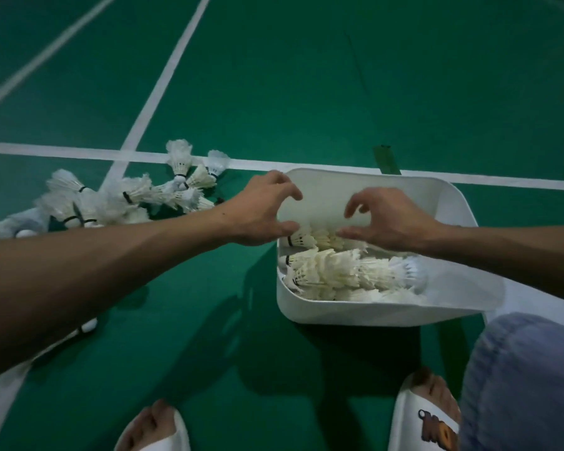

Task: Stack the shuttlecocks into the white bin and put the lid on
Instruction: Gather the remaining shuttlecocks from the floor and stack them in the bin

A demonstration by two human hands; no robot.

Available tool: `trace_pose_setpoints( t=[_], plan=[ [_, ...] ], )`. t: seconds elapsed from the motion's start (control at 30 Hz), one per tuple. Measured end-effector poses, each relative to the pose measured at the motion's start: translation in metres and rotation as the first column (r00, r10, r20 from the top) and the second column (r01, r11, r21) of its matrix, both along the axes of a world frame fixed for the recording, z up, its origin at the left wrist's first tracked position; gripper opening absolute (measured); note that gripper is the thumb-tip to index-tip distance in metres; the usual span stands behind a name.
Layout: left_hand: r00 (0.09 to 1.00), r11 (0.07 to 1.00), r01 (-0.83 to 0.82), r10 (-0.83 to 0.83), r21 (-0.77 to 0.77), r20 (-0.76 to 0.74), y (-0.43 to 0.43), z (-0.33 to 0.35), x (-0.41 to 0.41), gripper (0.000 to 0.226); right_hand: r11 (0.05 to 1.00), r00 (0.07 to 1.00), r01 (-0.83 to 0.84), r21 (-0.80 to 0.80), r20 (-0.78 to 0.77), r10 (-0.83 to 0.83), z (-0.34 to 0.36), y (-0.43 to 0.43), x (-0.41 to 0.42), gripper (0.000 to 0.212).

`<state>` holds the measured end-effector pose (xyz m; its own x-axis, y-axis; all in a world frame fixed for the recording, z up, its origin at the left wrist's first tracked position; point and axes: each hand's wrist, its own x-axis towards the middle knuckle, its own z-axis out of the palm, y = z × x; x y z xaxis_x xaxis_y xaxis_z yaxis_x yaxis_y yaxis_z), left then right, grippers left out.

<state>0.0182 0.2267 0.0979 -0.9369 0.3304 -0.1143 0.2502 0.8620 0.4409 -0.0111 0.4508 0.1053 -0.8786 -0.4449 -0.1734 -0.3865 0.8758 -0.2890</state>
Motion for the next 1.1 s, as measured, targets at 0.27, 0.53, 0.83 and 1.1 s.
trace_pose_setpoints(
  t=[0.27,0.53,0.83,1.1],
  plan=[
    [0.961,0.965,-0.256,0.260,-0.054,0.090,-0.091,-0.012,0.040,0.054,0.967,0.982,-0.185,-0.176,-0.076,0.174,0.035,-0.108,0.023,0.037],
    [0.832,0.851,-0.518,0.525,-0.085,0.181,-0.204,-0.068,0.087,0.060,0.935,0.938,-0.330,-0.130,0.063,0.340,-0.026,-0.225,0.031,0.035],
    [0.568,0.578,-0.809,0.816,-0.105,0.108,-0.274,-0.118,0.123,0.062,0.908,0.904,-0.400,-0.123,0.112,0.413,-0.093,-0.312,0.037,0.044],
    [0.562,0.569,-0.822,0.813,-0.008,0.155,-0.282,-0.133,0.136,0.069,0.803,0.799,-0.589,-0.095,0.077,0.596,-0.122,-0.363,0.042,0.069]
  ],
)
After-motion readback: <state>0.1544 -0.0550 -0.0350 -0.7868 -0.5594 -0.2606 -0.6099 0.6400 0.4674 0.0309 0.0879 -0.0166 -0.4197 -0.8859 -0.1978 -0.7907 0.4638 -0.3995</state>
